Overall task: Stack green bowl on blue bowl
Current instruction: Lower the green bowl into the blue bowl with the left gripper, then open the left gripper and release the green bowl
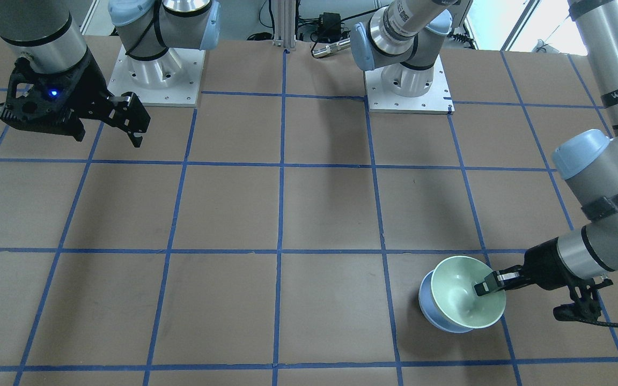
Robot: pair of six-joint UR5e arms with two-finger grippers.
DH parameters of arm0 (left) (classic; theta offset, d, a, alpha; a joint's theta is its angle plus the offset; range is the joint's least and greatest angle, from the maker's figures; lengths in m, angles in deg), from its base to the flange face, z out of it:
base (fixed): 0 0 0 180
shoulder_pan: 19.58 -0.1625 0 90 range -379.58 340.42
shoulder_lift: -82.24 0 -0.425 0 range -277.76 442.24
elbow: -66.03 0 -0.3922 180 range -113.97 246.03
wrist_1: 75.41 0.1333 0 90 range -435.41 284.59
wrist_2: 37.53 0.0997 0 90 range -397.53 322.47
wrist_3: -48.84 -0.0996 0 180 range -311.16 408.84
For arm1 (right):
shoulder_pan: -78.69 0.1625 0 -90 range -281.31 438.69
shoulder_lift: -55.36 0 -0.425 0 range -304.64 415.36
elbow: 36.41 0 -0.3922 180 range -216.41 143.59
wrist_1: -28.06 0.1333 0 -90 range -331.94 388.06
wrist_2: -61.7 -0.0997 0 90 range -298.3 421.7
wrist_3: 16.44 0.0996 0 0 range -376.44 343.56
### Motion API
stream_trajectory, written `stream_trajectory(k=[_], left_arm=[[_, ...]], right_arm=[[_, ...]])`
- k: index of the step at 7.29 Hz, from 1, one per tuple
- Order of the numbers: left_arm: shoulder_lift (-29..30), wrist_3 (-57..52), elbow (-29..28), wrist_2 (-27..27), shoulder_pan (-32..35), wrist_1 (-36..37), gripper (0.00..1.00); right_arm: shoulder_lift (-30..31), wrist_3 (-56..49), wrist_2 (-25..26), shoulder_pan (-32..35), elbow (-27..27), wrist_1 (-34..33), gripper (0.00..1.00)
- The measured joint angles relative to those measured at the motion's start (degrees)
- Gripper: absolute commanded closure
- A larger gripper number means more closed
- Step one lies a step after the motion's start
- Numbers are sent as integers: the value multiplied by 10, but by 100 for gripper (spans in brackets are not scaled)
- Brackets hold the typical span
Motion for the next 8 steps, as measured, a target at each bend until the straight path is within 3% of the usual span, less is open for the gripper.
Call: stream_trajectory(k=[1,2,8], left_arm=[[0,0,1,2,0,0,18],[0,0,3,5,0,1,0],[-27,33,4,14,2,-5,0]], right_arm=[[0,0,0,0,0,0,0],[0,0,0,0,0,0,0],[0,0,0,0,0,0,0]])
